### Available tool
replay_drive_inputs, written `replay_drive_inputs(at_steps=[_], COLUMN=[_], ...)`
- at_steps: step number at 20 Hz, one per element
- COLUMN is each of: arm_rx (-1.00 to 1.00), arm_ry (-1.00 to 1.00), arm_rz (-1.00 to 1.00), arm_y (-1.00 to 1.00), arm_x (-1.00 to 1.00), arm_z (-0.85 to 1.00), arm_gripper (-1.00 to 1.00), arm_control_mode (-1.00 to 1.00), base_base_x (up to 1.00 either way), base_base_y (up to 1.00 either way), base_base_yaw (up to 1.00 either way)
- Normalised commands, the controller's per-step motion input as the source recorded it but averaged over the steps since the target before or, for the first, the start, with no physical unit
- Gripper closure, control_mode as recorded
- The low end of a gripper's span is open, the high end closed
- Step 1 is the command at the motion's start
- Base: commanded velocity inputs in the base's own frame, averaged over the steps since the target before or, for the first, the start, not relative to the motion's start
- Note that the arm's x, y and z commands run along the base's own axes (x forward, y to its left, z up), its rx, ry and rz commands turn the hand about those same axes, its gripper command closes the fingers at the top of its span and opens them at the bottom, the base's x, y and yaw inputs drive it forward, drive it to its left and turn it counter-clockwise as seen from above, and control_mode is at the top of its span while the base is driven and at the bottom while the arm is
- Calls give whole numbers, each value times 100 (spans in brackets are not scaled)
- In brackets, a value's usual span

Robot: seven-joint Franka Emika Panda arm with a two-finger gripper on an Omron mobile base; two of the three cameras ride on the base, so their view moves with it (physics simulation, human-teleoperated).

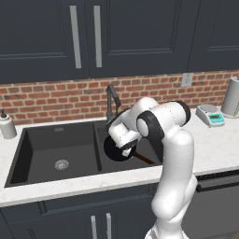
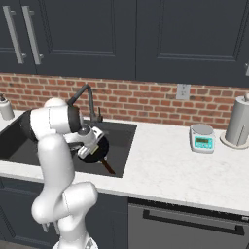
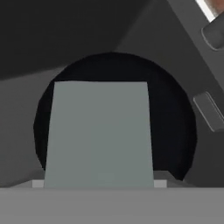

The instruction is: Pick the pan and sponge and place them into the sink. Then turn on the water.

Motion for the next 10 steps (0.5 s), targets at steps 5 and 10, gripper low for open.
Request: replay_drive_inputs(at_steps=[5, 10], arm_rx=[-1, 0], arm_ry=[0, 0], arm_rz=[0, 0], arm_y=[0, 0], arm_x=[29, 19], arm_z=[-45, -35], arm_gripper=[100, 100], arm_control_mode=[-100, -100], base_base_x=[0, 0], base_base_y=[0, 0], base_base_yaw=[0, 0])
